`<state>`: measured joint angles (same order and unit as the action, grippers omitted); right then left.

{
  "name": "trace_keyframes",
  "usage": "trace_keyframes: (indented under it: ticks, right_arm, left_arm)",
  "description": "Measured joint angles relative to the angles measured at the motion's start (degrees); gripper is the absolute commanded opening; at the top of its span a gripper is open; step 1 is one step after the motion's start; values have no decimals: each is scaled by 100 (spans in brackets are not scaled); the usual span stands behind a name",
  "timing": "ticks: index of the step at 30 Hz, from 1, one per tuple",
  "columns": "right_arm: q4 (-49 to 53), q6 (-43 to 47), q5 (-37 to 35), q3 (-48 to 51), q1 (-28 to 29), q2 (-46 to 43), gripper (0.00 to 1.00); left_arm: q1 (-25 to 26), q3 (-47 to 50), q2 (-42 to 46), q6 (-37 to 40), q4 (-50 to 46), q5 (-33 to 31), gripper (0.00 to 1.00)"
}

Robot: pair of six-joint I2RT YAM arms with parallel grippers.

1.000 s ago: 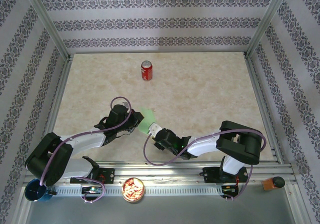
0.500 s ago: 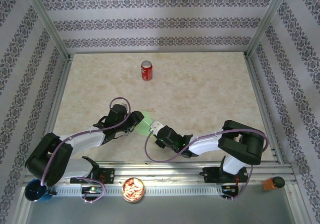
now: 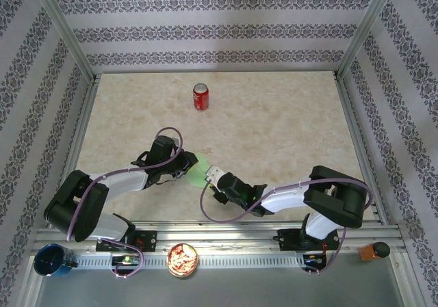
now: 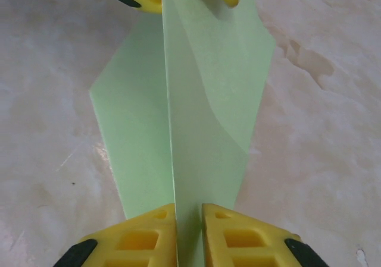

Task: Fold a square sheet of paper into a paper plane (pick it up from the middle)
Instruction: Fourth fold the wing at the center of the table.

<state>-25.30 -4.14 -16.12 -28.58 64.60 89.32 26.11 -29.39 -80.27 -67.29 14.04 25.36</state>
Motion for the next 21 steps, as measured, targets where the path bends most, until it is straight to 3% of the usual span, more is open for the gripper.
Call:
trace_keyframes:
  ticks: [5,21]
  right_arm:
    - [243,-92,59,0,0,-229,26]
    - [1174,-389,61,-240,4,-247,24]
  left_arm:
    - [0,20,17,-66,31,20,5]
    - [0,76,50,-240,179,120,5]
